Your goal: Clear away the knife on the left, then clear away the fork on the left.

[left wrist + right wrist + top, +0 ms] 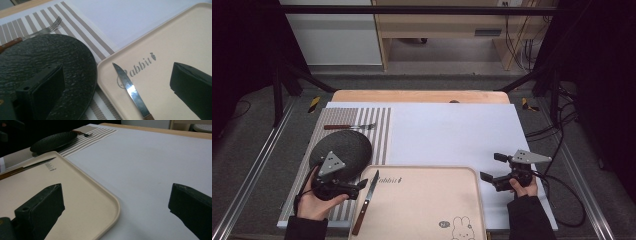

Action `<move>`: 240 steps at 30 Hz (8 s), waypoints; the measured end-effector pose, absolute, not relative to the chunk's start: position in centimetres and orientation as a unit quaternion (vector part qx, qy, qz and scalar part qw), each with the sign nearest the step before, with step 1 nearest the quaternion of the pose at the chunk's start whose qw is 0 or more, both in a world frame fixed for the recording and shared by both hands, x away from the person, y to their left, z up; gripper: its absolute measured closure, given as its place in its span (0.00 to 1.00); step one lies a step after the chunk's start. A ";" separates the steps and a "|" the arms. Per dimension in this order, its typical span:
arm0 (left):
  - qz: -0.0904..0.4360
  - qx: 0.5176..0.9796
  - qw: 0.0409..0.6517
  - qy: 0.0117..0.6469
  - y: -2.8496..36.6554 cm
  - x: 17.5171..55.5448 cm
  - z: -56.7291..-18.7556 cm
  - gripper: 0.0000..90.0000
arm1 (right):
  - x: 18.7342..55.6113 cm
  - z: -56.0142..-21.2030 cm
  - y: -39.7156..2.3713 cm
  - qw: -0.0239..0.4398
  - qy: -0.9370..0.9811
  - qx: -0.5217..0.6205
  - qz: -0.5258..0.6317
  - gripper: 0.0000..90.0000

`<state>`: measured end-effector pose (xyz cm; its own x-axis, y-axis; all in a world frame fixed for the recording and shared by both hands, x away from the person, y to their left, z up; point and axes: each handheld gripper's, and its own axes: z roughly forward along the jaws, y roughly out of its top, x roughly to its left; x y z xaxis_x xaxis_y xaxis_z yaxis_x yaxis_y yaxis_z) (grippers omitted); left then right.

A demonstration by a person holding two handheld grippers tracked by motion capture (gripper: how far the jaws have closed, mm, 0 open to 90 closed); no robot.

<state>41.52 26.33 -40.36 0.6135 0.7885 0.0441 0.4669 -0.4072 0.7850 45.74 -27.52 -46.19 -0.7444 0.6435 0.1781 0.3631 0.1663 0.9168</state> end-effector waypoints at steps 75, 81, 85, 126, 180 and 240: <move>0.307 0.913 0.206 0.169 32.0 54.7 -38.1 0.01 | 45.9 -46.4 -27.7 0.130 0.753 0.342 0.547 0.01; 0.317 0.917 0.186 0.158 31.9 55.9 -38.2 0.02 | 45.9 -46.4 -27.7 0.129 0.754 0.343 0.545 0.00; 0.317 0.918 0.183 0.156 32.0 56.7 -38.6 0.02 | 45.9 -46.5 -27.7 0.129 0.754 0.344 0.545 0.01; 0.371 0.914 0.121 0.113 32.8 62.0 -41.0 0.16 | 46.0 -46.7 -27.6 0.132 0.759 0.345 0.536 0.00; 0.352 0.933 0.078 0.024 33.6 65.2 -44.3 0.36 | 46.1 -46.9 -27.6 0.130 0.760 0.351 0.530 0.00; 0.330 0.943 0.036 0.006 33.4 65.9 -46.2 0.71 | 46.2 -47.0 -27.7 0.128 0.762 0.353 0.528 0.00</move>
<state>65.85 33.37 -46.23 0.7817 0.0360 0.6226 -0.0118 -0.9973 0.0725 46.16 -27.66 -47.04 -0.7172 0.6738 0.1777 0.4031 0.1932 0.8945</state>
